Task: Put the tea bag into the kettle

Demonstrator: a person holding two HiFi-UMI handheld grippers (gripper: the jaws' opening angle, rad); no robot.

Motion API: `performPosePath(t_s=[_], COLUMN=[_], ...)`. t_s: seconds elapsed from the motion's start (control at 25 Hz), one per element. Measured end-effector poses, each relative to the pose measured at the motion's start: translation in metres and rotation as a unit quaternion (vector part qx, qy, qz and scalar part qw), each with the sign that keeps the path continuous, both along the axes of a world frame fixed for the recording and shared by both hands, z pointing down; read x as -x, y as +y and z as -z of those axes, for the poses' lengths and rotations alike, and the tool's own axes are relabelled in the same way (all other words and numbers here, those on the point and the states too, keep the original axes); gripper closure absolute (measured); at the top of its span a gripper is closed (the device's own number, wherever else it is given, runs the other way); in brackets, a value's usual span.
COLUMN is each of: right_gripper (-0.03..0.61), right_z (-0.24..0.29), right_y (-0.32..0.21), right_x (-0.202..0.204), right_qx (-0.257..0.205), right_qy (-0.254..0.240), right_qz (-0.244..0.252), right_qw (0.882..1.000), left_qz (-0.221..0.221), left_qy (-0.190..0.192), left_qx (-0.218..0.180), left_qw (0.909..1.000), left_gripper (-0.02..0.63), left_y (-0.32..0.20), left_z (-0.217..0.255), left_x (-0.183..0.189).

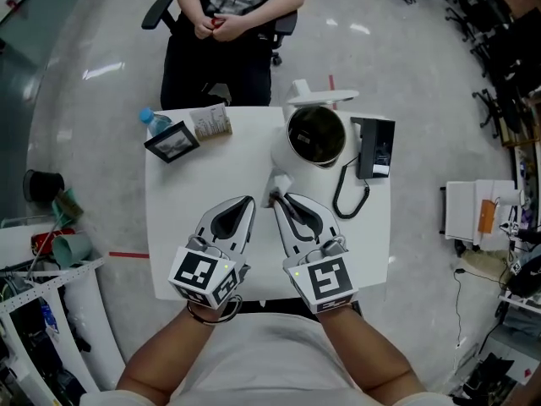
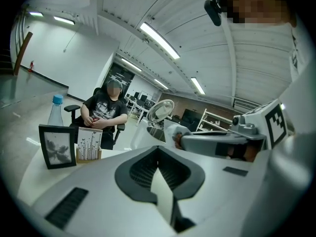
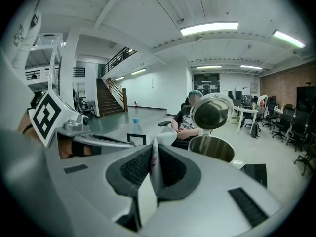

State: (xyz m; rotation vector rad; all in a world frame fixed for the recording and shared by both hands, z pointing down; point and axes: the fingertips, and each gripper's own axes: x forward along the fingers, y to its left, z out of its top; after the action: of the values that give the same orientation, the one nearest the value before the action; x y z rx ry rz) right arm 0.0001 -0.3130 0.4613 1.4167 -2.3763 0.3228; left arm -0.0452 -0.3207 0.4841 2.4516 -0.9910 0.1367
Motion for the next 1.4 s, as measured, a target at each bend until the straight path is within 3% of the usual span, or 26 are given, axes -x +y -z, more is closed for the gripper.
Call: performPosePath(t_s=[0.64, 0.84, 1.4], right_gripper=[0.534, 0.534, 0.532], right_z=[0.041, 0.057, 0.045], right_y=[-0.022, -0.033, -0.081], right_x=[-0.08, -0.093, -0.108], right_qx=[-0.041, -0.075, -0.06], right_qy=[-0.04, -0.02, -0.037], right_qz=[-0.012, -0.007, -0.008], right_qw=[0.998, 0.997, 0.997], left_qz=[-0.001, 0.003, 0.02], left_qy=[-0.023, -0.028, -0.031], left_qx=[-0.035, -0.048, -0.056], left_qw=[0.9991, 0.9984, 0.9977], left_gripper=[0.604, 0.606, 0.604], left_y=[-0.007, -0.025, -0.08], left_z=[0.035, 0.047, 0.047], left_x=[-0.08, -0.094, -0.107])
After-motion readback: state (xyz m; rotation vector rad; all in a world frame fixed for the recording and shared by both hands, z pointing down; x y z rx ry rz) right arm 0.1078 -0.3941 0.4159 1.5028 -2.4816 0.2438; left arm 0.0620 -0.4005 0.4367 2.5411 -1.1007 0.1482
